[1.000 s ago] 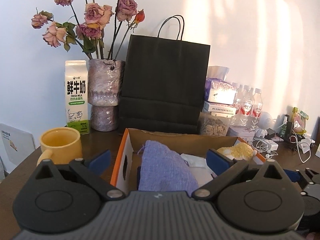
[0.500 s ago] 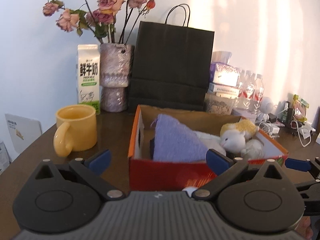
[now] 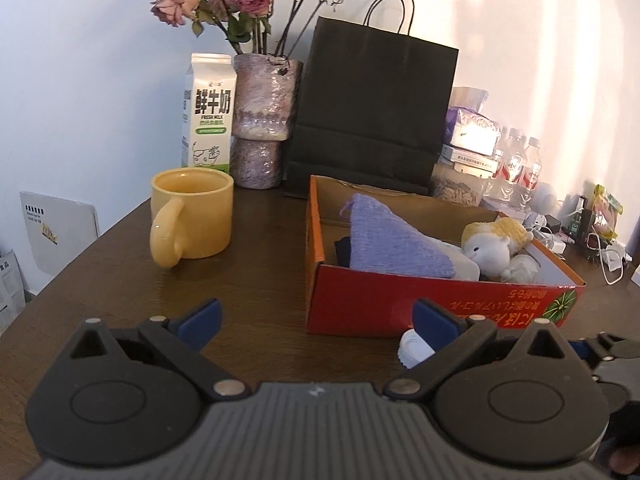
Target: Organize objects
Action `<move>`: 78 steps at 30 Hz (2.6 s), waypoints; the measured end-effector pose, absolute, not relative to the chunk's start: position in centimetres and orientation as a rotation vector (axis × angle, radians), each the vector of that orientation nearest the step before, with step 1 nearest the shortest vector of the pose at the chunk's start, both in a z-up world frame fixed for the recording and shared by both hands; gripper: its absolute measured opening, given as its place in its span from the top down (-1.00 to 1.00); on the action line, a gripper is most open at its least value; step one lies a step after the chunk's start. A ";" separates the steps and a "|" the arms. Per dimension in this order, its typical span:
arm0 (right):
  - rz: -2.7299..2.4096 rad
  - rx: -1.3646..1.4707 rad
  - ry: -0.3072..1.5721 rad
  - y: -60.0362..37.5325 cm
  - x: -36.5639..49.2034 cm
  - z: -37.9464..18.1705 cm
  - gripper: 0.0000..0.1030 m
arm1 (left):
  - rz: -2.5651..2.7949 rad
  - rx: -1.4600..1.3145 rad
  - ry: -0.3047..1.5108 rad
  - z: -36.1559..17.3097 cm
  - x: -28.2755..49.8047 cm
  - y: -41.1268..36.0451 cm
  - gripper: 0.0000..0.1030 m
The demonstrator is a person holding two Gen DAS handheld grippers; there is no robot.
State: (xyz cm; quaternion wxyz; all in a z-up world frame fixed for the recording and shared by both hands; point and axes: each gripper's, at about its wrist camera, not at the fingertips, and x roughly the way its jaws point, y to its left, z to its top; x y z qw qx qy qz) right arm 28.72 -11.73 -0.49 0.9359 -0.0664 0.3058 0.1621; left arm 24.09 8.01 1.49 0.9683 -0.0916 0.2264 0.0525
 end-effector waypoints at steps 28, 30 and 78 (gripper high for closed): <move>0.361 -0.085 0.661 -7.2 32.0 -1.0 -0.30 | 0.111 -0.209 0.501 0.7 23.9 9.4 -1.00; 0.375 -0.092 0.659 -7.1 31.9 -1.0 -0.30 | 0.112 -0.208 0.503 0.6 23.8 9.3 -1.00; 0.400 -0.053 0.636 -10.2 30.3 -0.3 -0.41 | 0.130 -0.214 0.521 -0.1 23.5 9.3 -1.00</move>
